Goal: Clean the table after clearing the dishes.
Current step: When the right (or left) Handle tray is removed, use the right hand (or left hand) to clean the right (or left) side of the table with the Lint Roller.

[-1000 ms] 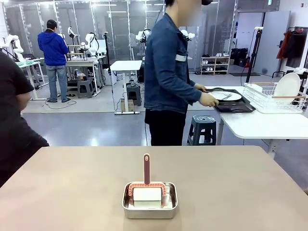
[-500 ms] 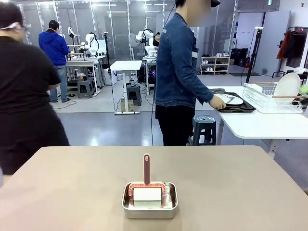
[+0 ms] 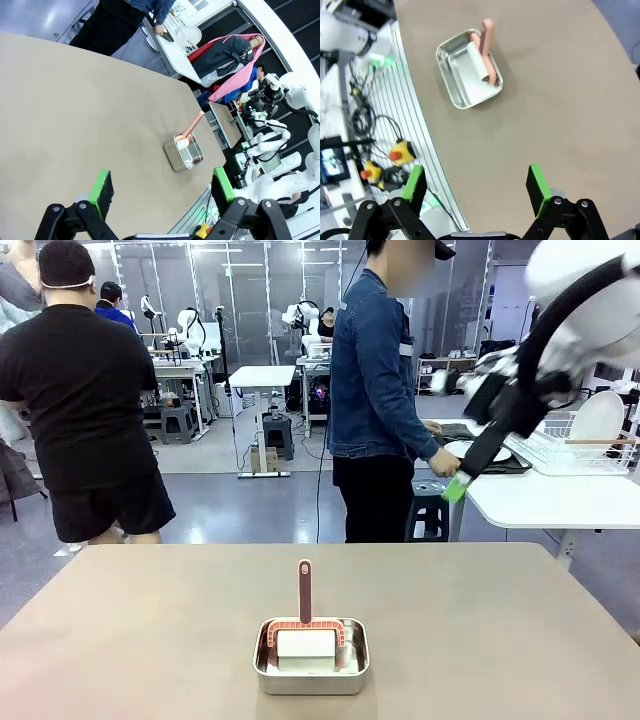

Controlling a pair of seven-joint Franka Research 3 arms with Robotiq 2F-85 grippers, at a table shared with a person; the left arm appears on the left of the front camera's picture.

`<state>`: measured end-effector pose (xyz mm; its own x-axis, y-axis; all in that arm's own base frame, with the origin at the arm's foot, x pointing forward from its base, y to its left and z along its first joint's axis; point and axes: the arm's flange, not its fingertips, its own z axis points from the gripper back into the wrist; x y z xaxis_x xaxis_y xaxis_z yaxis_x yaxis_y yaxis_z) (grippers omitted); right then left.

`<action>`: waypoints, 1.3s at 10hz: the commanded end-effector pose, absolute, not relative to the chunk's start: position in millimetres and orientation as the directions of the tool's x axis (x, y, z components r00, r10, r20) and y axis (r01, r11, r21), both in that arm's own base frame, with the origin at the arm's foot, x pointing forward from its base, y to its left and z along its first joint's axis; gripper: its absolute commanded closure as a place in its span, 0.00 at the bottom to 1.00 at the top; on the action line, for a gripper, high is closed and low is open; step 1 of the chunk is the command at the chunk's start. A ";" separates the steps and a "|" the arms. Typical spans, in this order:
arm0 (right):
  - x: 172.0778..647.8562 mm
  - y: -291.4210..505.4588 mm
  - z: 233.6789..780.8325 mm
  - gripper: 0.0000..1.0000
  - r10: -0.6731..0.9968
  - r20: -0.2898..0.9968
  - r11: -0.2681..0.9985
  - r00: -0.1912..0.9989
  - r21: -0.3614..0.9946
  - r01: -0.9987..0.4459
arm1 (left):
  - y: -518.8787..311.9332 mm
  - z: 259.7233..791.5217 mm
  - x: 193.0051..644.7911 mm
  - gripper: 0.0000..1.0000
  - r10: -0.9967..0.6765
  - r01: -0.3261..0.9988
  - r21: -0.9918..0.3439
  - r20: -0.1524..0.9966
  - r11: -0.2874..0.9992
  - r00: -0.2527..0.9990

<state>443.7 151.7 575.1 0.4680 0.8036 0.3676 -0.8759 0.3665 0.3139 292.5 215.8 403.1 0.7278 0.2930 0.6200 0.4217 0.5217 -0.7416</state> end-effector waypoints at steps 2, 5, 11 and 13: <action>428.9 181.8 544.4 0.00 0.852 0.338 0.370 0.399 0.150 -0.917 | 216.8 403.6 291.5 0.00 0.294 0.420 -0.740 0.621 0.526 0.727; 435.7 183.3 548.6 0.00 0.855 0.330 0.344 0.401 0.218 -0.913 | 216.8 403.6 291.5 0.00 0.294 0.420 -0.740 0.621 0.526 0.727; 451.3 210.9 543.9 0.00 0.922 0.204 0.315 0.330 0.103 -0.943 | 216.8 403.6 291.5 0.00 0.294 0.420 -0.740 0.621 0.526 0.727; 468.5 265.5 541.6 0.00 0.973 0.170 0.155 0.157 0.026 -0.988 | 216.8 403.6 291.5 0.00 0.294 0.420 -0.740 0.621 0.526 0.727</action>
<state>450.6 240.3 539.7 0.2237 0.9516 0.2107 -0.9740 0.2102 0.0848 292.7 215.5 403.1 0.7283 0.2921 0.6199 0.4222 0.5214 -0.7416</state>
